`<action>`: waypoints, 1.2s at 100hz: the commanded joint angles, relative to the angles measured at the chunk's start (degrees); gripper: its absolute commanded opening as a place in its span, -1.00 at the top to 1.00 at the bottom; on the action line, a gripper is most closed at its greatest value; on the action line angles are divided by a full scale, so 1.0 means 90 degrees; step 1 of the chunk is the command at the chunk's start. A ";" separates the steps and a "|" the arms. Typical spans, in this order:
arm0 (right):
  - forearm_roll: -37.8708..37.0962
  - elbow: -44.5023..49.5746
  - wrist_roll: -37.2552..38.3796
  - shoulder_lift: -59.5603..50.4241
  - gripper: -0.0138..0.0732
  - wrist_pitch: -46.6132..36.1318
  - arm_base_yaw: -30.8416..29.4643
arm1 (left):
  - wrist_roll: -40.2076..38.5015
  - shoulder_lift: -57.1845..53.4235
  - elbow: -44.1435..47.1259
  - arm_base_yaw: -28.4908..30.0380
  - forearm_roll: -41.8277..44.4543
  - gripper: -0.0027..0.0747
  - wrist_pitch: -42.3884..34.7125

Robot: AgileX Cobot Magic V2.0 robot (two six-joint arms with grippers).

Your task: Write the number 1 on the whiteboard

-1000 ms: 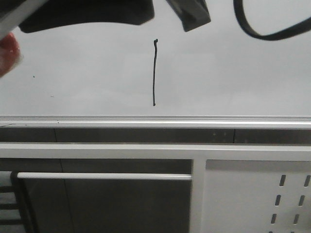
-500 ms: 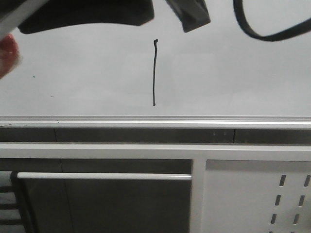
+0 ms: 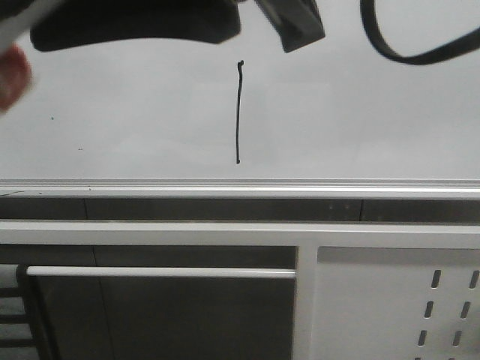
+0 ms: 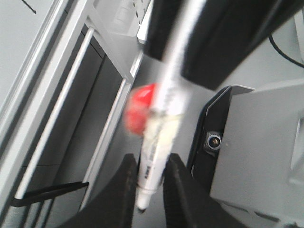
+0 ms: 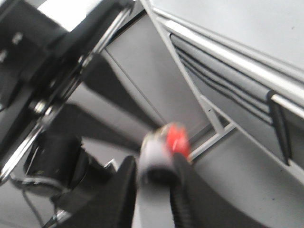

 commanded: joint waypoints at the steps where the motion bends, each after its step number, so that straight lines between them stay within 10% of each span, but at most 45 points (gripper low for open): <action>1: 0.0099 -0.0159 -0.0059 -0.0119 0.14 0.0521 0.0029 | -0.0178 -0.0043 -0.0263 -0.0018 -0.0125 0.98 -0.0700; 50: -0.0403 -0.0144 -0.0059 -0.0387 0.04 0.0128 -0.0029 | -0.0366 -0.0255 -0.0189 -0.0018 -0.0125 0.98 -0.1376; 76: -0.0818 0.0221 -0.0059 -0.1331 0.86 -0.0767 -0.0148 | -0.0550 -0.0987 0.0820 -0.0018 -0.0874 0.98 -0.3275; 120: -0.0504 0.0789 -0.1989 -0.2822 0.85 -0.3398 -0.0148 | -0.0550 -0.1156 0.2470 -0.0031 -0.2956 0.98 -0.6409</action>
